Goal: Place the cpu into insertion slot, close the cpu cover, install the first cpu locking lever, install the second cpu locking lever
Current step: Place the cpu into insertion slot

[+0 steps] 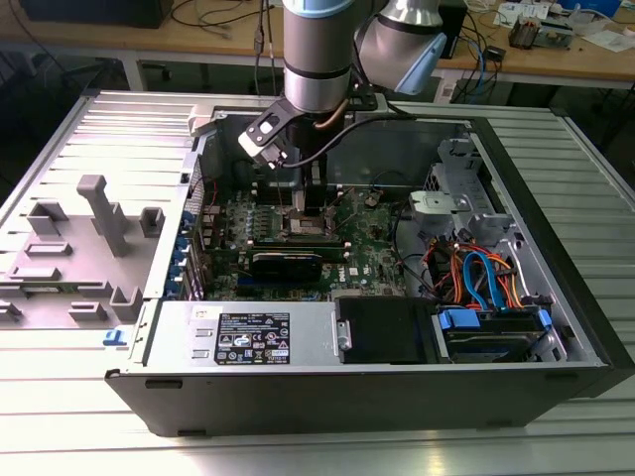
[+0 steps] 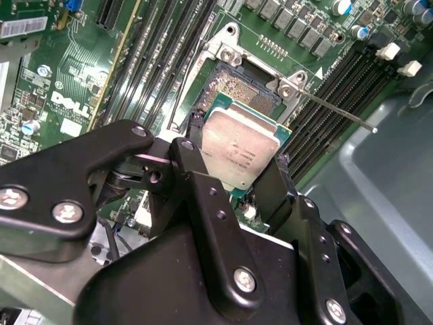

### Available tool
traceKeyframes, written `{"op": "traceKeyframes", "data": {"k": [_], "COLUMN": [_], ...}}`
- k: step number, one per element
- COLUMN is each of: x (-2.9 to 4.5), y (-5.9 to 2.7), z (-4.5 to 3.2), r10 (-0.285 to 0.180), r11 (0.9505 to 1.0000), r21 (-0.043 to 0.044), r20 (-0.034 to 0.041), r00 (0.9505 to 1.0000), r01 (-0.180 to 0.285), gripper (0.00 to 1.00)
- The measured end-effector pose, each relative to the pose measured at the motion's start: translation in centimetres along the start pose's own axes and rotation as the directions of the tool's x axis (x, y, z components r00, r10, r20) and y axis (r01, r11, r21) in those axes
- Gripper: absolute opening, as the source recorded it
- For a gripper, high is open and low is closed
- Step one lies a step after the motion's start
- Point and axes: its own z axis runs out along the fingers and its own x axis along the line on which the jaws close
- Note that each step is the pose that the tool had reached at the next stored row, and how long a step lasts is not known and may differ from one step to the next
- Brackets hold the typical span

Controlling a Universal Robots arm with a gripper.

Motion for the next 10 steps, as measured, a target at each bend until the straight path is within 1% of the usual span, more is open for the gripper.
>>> {"op": "traceKeyframes", "data": {"k": [10], "x": [0.00], "y": [0.00], "z": [0.09], "r10": [0.000], "r11": [1.0000], "r21": [-0.0001], "r20": [-0.0002], "r00": [1.0000], "r01": [0.000], "gripper": [0.55]}}
